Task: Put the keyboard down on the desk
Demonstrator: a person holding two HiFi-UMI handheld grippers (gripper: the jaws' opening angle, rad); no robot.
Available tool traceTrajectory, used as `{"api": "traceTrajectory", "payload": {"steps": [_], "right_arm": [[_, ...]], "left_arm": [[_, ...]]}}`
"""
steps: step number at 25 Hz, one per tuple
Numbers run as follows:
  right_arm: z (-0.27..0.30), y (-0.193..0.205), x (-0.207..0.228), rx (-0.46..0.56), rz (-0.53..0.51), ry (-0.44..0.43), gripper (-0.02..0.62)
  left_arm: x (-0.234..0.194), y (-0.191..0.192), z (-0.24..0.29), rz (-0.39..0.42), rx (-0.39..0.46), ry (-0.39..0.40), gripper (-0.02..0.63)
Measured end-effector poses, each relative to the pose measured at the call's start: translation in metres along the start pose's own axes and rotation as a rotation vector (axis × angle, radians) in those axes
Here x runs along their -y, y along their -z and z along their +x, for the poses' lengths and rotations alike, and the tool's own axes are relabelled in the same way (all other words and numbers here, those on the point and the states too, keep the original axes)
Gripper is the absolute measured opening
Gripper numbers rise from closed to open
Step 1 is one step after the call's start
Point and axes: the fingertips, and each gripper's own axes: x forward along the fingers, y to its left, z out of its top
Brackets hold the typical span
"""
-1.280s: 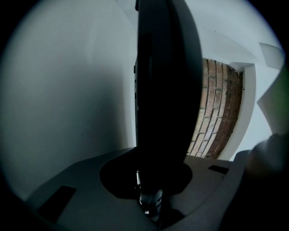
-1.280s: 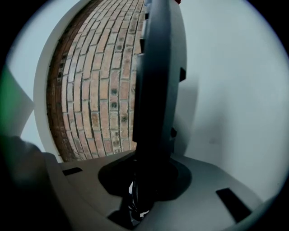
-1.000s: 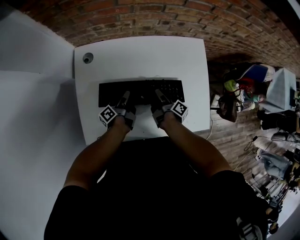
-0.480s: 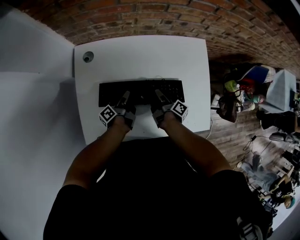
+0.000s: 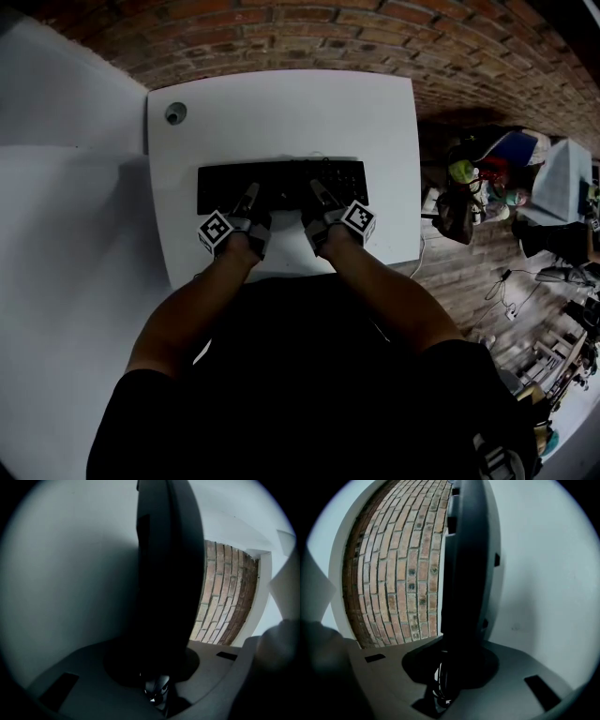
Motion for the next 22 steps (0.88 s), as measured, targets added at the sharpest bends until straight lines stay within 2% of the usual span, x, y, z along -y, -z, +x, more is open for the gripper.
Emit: {"api": "traceTrajectory", "payload": {"steps": [22], "right_arm": [[-0.0025,0.0018,0.0028,-0.015,-0.012,0.019,0.110]], "left_arm": [[-0.0076,0.0020,-0.0044,-0.012,0.002,-0.041,0.091]]}}
